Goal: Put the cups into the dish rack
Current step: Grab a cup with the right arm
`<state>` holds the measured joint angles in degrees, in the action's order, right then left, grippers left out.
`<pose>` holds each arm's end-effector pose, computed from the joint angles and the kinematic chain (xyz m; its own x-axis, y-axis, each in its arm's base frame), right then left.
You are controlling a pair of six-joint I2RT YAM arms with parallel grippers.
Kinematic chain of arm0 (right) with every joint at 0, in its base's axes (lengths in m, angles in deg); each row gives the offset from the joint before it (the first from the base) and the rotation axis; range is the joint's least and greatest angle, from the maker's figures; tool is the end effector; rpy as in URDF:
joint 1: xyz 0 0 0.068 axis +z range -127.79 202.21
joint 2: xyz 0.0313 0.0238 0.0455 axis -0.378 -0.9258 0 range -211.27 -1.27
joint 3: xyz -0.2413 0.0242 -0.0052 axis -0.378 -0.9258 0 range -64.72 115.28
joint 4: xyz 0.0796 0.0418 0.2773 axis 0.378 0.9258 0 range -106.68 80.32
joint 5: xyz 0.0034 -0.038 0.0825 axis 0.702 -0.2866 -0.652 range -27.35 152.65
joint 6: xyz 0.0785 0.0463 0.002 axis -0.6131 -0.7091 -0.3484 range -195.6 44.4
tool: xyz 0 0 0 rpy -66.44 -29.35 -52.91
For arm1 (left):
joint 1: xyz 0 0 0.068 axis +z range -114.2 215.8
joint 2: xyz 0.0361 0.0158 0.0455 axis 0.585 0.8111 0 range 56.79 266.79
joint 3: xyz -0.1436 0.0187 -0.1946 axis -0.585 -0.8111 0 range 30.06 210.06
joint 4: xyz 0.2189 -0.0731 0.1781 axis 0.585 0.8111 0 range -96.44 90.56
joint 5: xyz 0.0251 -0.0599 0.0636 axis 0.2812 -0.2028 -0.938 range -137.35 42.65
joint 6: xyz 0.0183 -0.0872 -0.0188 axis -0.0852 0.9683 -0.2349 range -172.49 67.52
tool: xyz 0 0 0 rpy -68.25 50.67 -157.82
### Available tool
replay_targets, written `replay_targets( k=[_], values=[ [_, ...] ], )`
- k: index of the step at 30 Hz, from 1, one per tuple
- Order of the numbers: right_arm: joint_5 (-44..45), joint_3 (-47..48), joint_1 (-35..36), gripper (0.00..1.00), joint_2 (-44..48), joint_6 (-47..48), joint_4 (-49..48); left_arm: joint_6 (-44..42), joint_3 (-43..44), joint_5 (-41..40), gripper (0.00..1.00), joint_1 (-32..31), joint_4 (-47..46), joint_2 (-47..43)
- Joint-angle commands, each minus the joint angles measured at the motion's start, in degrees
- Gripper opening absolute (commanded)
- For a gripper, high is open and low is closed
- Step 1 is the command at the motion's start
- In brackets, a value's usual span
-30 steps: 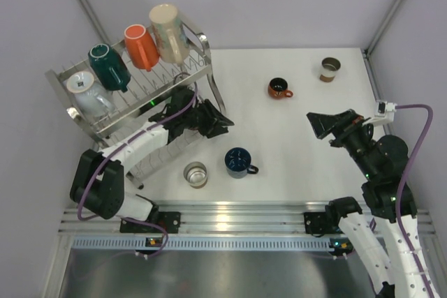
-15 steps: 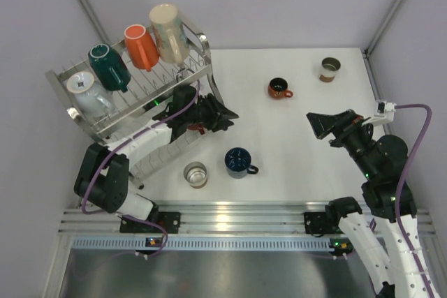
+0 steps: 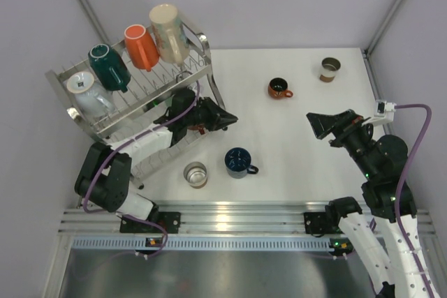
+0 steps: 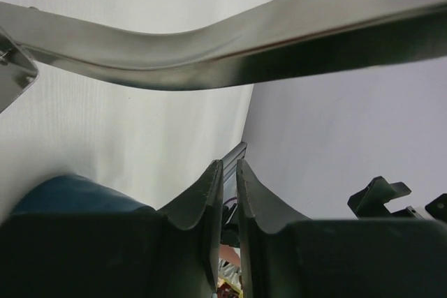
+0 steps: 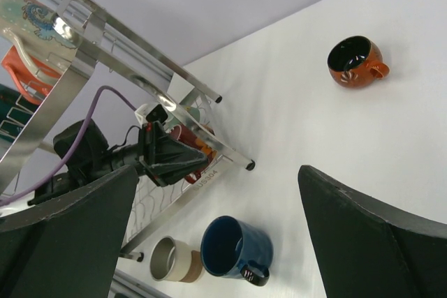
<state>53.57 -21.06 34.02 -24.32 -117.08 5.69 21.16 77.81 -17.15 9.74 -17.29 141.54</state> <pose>0.1917 0.0532 0.3533 -0.2587 0.6142 -0.7456 -0.2471 0.7041 0.6657 0.3284 -0.2064 0.1627 -0.8650 -0.5001 -0.0401 -0.1588 0.3487 -0.9237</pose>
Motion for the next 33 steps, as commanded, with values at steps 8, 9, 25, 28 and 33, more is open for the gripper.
replay_targets(
  k=[8,9,25,28,33],
  values=[
    [0.0,1.4,-0.4,0.99,0.1,0.7,-0.7,0.5,-2.9,0.1,0.10,0.0,-4.7,-3.5],
    [-0.1,1.3,-0.4,0.99,0.0,0.8,-0.7,0.4,-3.0,0.3,0.10,0.0,-4.7,-3.8],
    [0.1,1.5,-0.4,0.99,-0.4,0.3,0.0,-0.9,-1.9,-3.3,0.17,-11.6,-4.6,-1.9],
    [0.5,1.6,-0.4,0.99,-0.3,0.7,0.4,-5.0,1.5,-4.7,0.18,-15.2,-1.5,-0.9],
    [0.7,2.0,-0.4,0.99,-2.3,2.6,1.5,-17.5,13.0,-11.5,0.21,-22.4,13.9,0.9]
  ],
)
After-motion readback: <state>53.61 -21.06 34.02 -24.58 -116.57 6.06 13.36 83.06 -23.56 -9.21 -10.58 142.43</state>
